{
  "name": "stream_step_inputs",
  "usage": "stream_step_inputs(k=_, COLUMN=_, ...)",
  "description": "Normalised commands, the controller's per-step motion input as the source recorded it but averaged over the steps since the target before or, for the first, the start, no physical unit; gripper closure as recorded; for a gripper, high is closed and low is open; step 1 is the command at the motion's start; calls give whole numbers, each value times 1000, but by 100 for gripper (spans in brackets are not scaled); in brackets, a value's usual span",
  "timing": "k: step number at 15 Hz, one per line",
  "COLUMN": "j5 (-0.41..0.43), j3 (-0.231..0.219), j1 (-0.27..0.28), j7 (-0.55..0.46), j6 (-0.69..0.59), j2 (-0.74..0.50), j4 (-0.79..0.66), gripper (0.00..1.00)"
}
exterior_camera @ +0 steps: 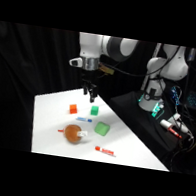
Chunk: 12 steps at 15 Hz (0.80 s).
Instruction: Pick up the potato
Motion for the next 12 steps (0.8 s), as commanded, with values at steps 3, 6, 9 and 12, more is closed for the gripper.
stream_step_inputs(k=3, j5=-36, j3=22, j1=-15, j7=51, j6=61, j2=27, j4=16, gripper=0)
stream_step_inputs(k=6, j5=-50, j3=44, j1=19, j7=156, j6=254, j2=191, j4=155, gripper=0)
stream_step_inputs(k=9, j5=-62, j3=81, j1=79, j7=180, j6=178, j2=333, j4=352, gripper=0)
stream_step_inputs(k=12, j5=-144, j3=66, j1=113, j7=223, j6=67, j2=427, j4=461, gripper=0)
